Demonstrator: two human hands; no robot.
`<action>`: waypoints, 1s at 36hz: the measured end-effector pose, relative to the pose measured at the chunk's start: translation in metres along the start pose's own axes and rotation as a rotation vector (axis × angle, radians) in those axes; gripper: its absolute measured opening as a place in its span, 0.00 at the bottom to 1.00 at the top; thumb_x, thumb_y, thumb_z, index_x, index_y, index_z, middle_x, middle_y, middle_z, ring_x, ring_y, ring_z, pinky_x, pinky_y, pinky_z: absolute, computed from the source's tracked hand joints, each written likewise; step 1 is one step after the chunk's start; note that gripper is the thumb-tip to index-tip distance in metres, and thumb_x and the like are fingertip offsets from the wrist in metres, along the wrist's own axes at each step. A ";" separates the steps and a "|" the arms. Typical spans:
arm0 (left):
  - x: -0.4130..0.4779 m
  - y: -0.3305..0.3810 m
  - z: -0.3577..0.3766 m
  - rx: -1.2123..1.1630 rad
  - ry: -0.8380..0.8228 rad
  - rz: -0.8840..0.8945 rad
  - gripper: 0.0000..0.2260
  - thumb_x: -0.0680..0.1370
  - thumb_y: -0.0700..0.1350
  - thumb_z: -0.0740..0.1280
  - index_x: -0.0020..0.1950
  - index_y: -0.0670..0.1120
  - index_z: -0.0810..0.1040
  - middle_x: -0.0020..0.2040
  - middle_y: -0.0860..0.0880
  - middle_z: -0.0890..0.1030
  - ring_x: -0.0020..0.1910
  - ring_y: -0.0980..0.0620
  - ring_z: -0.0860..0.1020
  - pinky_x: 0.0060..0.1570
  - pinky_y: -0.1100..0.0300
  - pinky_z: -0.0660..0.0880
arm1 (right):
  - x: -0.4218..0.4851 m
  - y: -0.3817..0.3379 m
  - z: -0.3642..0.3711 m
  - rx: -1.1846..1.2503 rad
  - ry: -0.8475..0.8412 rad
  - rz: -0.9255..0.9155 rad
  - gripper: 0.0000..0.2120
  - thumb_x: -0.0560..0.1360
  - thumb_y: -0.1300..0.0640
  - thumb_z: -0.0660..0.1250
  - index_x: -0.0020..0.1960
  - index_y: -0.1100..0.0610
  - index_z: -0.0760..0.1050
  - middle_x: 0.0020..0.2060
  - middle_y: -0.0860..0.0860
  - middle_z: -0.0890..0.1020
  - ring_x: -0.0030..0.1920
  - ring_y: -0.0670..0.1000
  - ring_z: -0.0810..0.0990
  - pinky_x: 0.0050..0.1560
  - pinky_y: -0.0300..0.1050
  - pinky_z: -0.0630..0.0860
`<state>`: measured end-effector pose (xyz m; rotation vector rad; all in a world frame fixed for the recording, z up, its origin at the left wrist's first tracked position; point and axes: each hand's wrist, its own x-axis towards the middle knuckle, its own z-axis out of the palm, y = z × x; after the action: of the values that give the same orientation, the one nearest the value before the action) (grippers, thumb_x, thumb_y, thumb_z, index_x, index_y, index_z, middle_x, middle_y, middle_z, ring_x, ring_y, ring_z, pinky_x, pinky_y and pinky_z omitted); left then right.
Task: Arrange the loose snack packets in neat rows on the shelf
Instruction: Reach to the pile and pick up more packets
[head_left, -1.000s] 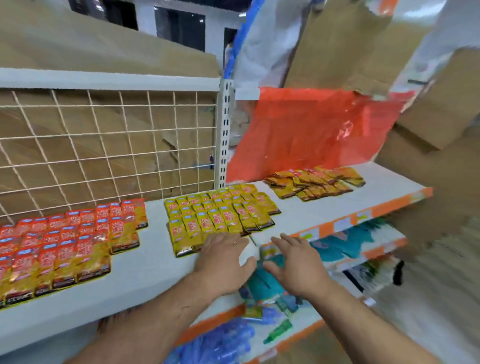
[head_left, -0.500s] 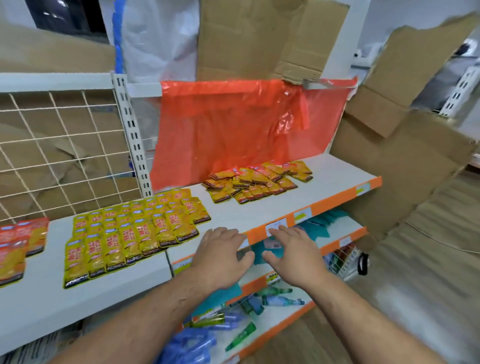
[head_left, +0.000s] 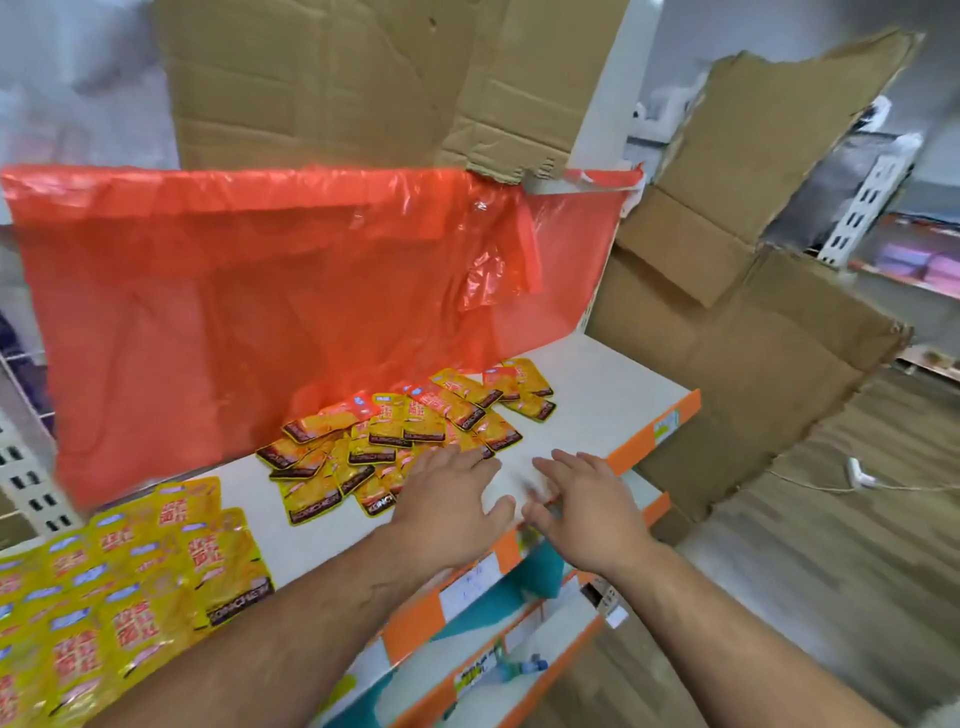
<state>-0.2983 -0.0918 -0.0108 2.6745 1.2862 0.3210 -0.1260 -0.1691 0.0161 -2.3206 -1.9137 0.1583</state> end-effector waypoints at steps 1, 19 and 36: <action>0.011 0.000 0.002 0.002 -0.006 0.005 0.32 0.74 0.65 0.48 0.74 0.56 0.67 0.74 0.55 0.67 0.74 0.49 0.61 0.74 0.48 0.54 | 0.009 0.005 0.000 0.003 -0.002 0.006 0.31 0.77 0.36 0.61 0.77 0.46 0.63 0.77 0.48 0.64 0.77 0.54 0.58 0.77 0.49 0.55; 0.164 0.048 0.072 0.048 0.041 -0.121 0.24 0.75 0.56 0.57 0.68 0.48 0.73 0.68 0.49 0.74 0.63 0.45 0.71 0.64 0.49 0.69 | 0.198 0.122 0.020 0.068 -0.122 -0.201 0.26 0.78 0.45 0.62 0.74 0.48 0.65 0.74 0.46 0.66 0.69 0.56 0.68 0.67 0.51 0.69; 0.200 0.100 0.116 0.137 0.294 -0.502 0.15 0.75 0.51 0.59 0.55 0.49 0.81 0.55 0.51 0.82 0.47 0.46 0.74 0.46 0.50 0.73 | 0.272 0.178 0.055 0.209 0.054 -0.533 0.15 0.77 0.48 0.55 0.49 0.51 0.80 0.52 0.45 0.81 0.51 0.55 0.77 0.44 0.50 0.77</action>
<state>-0.0719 -0.0024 -0.0750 2.3476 2.0695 0.5851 0.0888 0.0665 -0.0671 -1.6045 -2.2789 0.2217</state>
